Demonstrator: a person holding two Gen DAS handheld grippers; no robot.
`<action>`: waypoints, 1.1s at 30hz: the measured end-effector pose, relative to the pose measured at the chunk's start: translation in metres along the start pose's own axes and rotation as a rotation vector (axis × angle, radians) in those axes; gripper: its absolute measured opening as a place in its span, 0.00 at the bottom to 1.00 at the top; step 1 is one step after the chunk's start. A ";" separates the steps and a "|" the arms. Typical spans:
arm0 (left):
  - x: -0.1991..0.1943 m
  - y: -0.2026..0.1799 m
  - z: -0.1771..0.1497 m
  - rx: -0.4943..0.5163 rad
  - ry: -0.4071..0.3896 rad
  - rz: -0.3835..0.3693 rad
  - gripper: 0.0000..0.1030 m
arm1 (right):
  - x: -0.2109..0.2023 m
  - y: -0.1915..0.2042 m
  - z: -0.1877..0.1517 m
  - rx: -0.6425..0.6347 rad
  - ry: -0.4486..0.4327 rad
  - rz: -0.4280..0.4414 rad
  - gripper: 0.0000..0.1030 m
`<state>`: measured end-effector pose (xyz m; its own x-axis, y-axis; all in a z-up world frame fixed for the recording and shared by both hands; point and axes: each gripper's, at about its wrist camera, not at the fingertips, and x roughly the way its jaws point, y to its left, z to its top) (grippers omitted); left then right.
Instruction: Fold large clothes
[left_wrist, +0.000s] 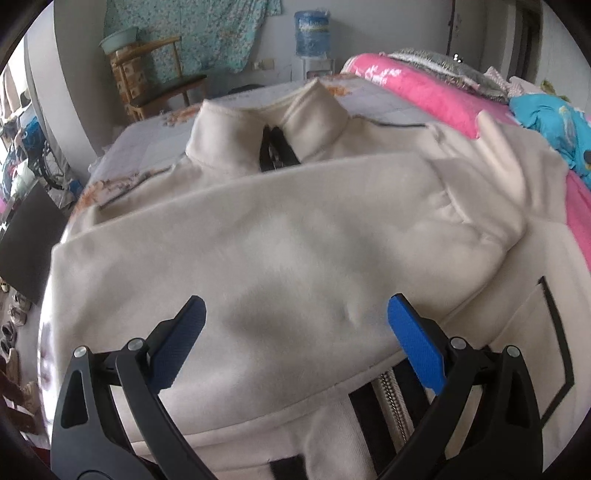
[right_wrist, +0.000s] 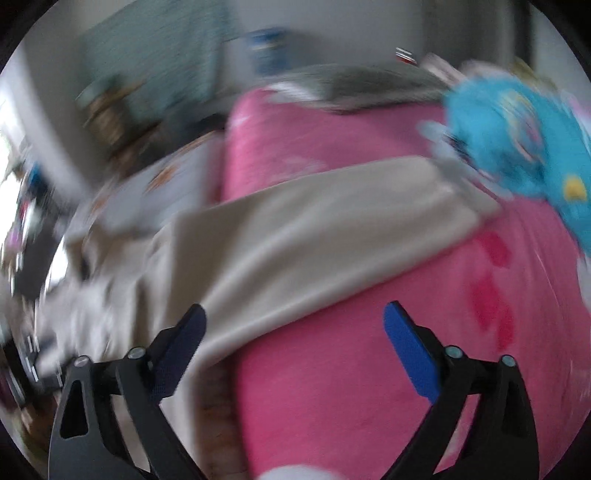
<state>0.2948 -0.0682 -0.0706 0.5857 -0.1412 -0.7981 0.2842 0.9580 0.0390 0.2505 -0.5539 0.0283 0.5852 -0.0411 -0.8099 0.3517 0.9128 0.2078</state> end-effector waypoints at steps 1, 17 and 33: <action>0.001 -0.001 -0.001 -0.007 -0.001 -0.004 0.93 | 0.005 -0.021 0.009 0.061 -0.001 -0.016 0.84; 0.003 0.001 -0.003 -0.027 0.008 -0.015 0.94 | 0.071 -0.159 0.059 0.592 -0.028 0.010 0.56; 0.003 0.001 -0.003 -0.028 0.007 -0.012 0.94 | 0.092 -0.172 0.067 0.596 -0.078 -0.020 0.33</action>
<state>0.2945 -0.0668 -0.0745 0.5767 -0.1509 -0.8029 0.2700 0.9628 0.0130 0.2925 -0.7419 -0.0451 0.6177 -0.1062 -0.7792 0.6994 0.5272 0.4826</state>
